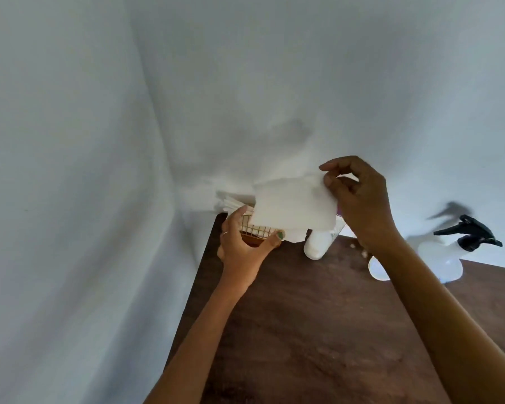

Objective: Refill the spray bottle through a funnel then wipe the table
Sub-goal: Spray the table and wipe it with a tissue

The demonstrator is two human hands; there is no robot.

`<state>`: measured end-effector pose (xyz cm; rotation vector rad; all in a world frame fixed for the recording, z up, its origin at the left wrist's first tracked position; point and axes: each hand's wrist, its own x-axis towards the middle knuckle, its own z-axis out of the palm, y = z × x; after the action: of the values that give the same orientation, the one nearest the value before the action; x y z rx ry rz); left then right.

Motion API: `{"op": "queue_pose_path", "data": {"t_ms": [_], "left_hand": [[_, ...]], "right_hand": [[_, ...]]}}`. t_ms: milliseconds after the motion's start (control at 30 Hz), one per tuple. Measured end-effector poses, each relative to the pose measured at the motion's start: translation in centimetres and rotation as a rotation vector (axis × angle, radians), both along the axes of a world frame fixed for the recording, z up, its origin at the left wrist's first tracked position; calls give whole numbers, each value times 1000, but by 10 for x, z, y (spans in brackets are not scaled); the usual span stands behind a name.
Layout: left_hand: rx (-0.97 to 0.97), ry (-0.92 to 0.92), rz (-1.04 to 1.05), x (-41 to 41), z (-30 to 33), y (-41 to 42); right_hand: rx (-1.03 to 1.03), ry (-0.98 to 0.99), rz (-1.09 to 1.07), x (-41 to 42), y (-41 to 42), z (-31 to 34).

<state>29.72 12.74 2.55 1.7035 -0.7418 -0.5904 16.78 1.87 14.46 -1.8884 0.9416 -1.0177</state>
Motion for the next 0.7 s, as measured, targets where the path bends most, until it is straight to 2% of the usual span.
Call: {"op": "queue_pose_path", "data": {"t_ms": [67,133,200,300,400,567,633,700], "left_hand": [[-144,446,-119,-7,22,17],[-161,892,-234,-14,37,30],[-165,1188,-359,-26,48,44],[-125,1246,-404,-52,51,59],[-20,1138,-431,-74,48,69],[16,1097,-592,-115,48,85],[25,1128,-576,-140,49,91],[-3,1199,-471,-168,51,95]], "right_hand": [[55,6,95,-16,12,14],[100,-2,161,-31,25,23],[155,-4,200,-49,37,29],[333,-62,293,-76,51,31],[578,-184,390,-102,60,29],[726,-195,396,-146,72,21],[799,-223,407,-163,73,16],[855,-213,423,-184,72,10]]}}
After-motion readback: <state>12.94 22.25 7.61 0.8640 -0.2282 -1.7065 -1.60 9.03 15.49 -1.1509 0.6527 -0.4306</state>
